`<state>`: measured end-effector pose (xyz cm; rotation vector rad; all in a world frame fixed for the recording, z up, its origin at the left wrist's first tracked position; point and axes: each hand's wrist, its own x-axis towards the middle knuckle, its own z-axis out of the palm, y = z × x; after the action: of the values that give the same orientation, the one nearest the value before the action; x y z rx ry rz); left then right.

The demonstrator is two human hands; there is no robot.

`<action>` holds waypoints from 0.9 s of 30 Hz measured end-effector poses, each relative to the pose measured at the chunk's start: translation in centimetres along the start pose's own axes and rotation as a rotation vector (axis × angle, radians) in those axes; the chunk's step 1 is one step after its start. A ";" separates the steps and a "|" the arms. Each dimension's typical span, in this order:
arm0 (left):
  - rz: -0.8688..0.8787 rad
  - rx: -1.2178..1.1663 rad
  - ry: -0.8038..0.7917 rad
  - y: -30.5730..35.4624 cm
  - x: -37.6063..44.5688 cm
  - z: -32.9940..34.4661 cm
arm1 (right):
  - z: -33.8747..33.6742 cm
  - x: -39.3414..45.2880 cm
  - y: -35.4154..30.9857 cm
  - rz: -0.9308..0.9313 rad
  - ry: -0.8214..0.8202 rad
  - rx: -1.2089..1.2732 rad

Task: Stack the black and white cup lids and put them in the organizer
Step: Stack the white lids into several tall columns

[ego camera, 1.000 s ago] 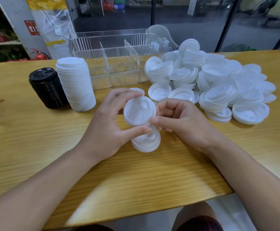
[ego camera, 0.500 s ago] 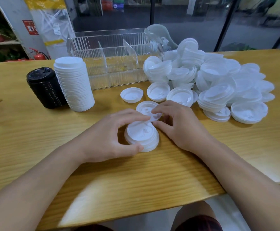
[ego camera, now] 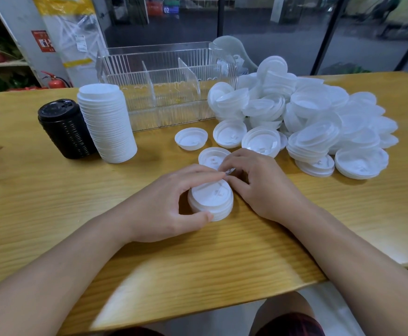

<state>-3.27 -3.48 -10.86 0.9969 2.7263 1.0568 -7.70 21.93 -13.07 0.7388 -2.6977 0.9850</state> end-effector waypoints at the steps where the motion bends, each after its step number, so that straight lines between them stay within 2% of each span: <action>1: -0.001 0.004 0.001 0.0 0.0 0.0 | 0.0 0.0 -0.1 0.003 -0.004 0.001; 8: -0.012 0.025 -0.005 0.1 -0.1 0.0 | -0.3 -0.1 -0.3 0.000 -0.008 -0.004; 19: 0.003 -0.007 -0.004 -0.1 -0.2 0.3 | -0.5 -0.1 -0.9 0.033 0.132 0.008; 27: 0.009 0.035 -0.043 -0.3 -0.2 0.5 | -0.7 -0.1 -1.3 0.042 0.141 0.006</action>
<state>-3.18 -3.44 -11.47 1.0247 2.7178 0.9806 -6.98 21.58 -11.87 0.5929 -2.5997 1.0146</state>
